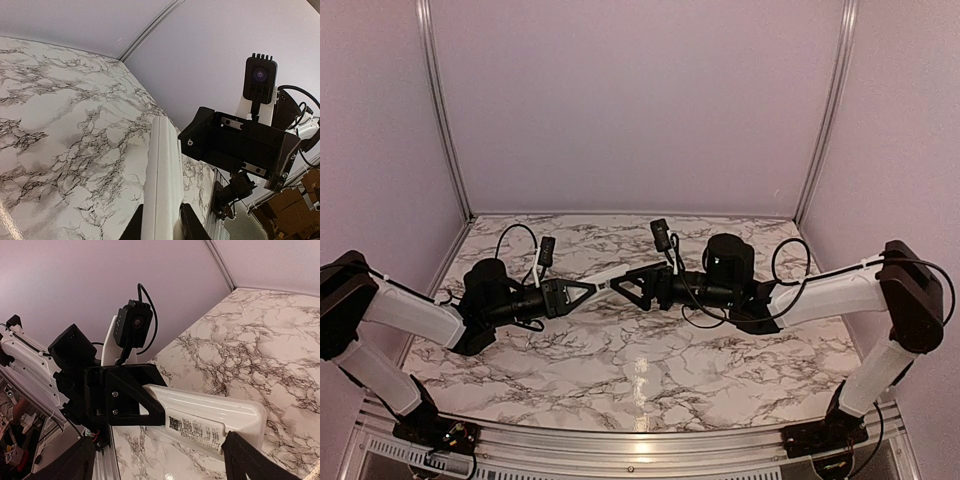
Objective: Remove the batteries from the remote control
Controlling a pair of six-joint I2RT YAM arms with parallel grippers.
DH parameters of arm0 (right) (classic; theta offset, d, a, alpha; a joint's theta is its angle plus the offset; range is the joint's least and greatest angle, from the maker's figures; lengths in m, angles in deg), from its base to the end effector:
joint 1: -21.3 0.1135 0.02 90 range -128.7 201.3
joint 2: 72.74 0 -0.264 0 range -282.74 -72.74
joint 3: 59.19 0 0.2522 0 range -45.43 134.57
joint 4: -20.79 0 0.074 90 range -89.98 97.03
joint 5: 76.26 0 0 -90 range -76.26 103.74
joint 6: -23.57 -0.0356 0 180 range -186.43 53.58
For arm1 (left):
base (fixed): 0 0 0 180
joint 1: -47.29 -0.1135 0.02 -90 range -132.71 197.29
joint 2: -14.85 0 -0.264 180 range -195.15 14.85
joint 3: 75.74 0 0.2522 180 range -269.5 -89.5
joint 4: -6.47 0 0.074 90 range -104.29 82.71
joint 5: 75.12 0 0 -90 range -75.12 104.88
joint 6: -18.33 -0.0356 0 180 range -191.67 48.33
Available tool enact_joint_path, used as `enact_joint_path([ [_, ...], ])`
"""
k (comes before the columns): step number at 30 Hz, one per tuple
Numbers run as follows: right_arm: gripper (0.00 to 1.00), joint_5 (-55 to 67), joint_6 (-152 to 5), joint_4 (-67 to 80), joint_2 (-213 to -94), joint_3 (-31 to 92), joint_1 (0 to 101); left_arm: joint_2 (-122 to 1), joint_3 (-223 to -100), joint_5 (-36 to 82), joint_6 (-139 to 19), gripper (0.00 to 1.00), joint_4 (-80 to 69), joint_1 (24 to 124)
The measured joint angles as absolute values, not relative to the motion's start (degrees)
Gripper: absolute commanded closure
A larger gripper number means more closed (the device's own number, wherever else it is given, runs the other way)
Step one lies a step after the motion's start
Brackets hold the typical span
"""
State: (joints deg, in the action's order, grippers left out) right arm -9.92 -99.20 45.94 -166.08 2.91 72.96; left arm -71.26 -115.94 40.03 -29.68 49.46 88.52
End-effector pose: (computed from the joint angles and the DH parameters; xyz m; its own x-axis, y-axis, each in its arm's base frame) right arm 0.2103 0.2889 0.2349 -0.5782 0.0682 -0.8131 -0.7766 0.2596 0.5740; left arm 0.2034 -0.1983 0.1903 -0.6412 -0.2433 -0.7278 0.6551 0.3205 -0.6842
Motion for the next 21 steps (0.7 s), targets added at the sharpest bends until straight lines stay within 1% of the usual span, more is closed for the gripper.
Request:
enact_joint_path([
  [10, 0.13, -12.1, -97.93, 46.16, -163.74, 2.3, 72.92, -70.21, -115.46, 41.53, -29.7, 1.0, 51.63, 88.54],
  [21, 0.13, -12.08, -97.63, 46.07, -163.85, 2.3, 72.92, -70.41, -115.46, 41.56, -29.7, 1.0, 51.87, 88.54],
])
